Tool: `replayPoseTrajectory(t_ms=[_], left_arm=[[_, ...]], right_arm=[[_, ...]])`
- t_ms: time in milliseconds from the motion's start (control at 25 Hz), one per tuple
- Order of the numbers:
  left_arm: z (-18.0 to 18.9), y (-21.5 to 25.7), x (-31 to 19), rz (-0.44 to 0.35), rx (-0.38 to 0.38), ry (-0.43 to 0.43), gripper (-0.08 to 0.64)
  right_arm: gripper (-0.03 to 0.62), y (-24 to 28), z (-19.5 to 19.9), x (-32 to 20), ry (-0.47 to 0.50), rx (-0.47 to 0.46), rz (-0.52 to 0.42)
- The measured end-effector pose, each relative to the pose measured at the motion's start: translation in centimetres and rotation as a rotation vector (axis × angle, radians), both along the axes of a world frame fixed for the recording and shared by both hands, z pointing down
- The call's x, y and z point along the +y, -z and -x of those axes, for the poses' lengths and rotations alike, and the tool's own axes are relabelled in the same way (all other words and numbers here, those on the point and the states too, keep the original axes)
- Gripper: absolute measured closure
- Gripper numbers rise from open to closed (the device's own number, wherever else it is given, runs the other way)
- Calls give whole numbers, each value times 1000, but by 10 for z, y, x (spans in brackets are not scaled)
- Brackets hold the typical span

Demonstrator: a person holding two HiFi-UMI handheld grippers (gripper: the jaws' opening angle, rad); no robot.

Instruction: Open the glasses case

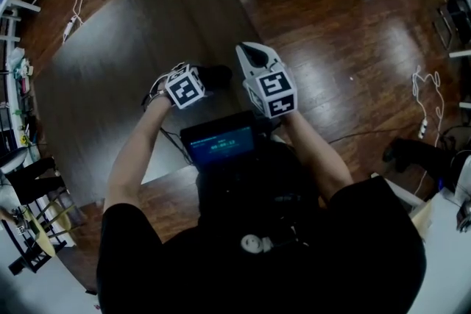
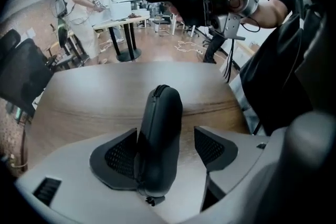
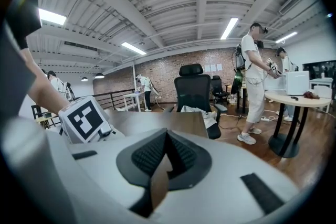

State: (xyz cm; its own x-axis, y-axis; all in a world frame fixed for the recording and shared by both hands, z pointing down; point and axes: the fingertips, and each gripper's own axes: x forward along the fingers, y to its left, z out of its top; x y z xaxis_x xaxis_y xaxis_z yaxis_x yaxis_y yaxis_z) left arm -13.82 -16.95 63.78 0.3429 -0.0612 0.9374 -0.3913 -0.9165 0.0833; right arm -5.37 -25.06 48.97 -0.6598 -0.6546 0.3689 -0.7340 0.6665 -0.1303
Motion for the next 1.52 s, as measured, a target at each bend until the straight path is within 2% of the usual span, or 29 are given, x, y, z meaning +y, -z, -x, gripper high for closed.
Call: replayPoseTrajectory(t_ms=[200,240,320,400,480,600,760,800,920,1000,1080,1200,1280,1320,1360,1440,1520], left_arm=[[5,-11,0,-55,-95,-121,222],[4,-11,-2,-57,-89,-123,223],[4,-5,-7,-59,-59,-75,264],[7,2,-15,-84,-48,-39,264],[10,2,-21,-93,-54,-47,238],[14,-14,-12,-1,-62,-70,238],[13,-29,6,110,-89,-144,239],[15,-31,7,123,-93,-145,284],[19,-30,3,138,-70,-95,296],[15,-20,-6,117,12,-7,301],[6,4,-24,108,179,141,301],[7,45,-41,206,482,407,301],[11,72,-44,271,667,527,301],[12,83,-45,294,735,565,301],[15,90,-45,308,778,590,301],[20,98,-43,305,802,614,301],[22,104,-39,294,799,620,301]], right_arm=[[574,1,0,2,-6,3,0],[574,2,1,2,-7,3,-2],[574,3,0,1,-11,1,-6],[574,3,-3,0,-18,3,-8],[574,2,-5,-1,-23,7,-7],[574,3,-3,-1,-26,4,-7],[574,5,-5,-3,-30,7,-10],[574,5,-5,-5,-33,7,-10],[574,5,-4,-8,-36,11,-7],[574,4,-5,-8,-36,15,-7],[574,2,-8,-8,-33,17,-10],[574,2,-8,-8,-12,35,-28],[574,4,-1,-4,28,61,-49],[574,4,4,-2,59,81,-62],[572,2,10,1,97,109,-78],[569,-6,25,11,204,205,-126],[437,-21,40,24,348,334,-170]])
